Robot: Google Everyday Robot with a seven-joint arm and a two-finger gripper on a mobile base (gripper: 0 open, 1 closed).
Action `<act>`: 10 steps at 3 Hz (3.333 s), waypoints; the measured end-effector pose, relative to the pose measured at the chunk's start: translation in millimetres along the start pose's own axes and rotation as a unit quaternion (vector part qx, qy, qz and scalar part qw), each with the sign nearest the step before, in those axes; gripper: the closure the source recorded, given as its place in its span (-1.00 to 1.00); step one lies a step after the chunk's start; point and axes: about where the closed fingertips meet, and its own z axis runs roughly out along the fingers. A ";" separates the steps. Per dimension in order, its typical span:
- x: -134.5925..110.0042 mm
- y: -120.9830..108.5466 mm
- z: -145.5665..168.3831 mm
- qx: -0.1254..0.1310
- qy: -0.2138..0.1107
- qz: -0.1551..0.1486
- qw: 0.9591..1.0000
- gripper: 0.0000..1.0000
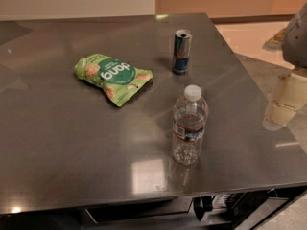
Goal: Move redbull can near water bottle
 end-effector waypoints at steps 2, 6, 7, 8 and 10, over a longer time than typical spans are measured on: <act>-3.3 -19.9 10.8 -0.013 -0.014 0.008 1.000 -1.00; -74.3 -152.1 103.6 -0.013 -0.128 0.070 0.989 -1.00; -99.4 -176.7 123.9 -0.017 -0.149 0.087 0.985 -1.00; -122.6 -195.4 140.2 -0.024 -0.166 0.104 0.980 -1.00; -149.7 -221.5 155.7 -0.017 -0.191 0.125 0.974 -1.00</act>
Offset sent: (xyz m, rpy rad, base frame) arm 0.0583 -0.0046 -0.0171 0.0983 0.0789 -0.0063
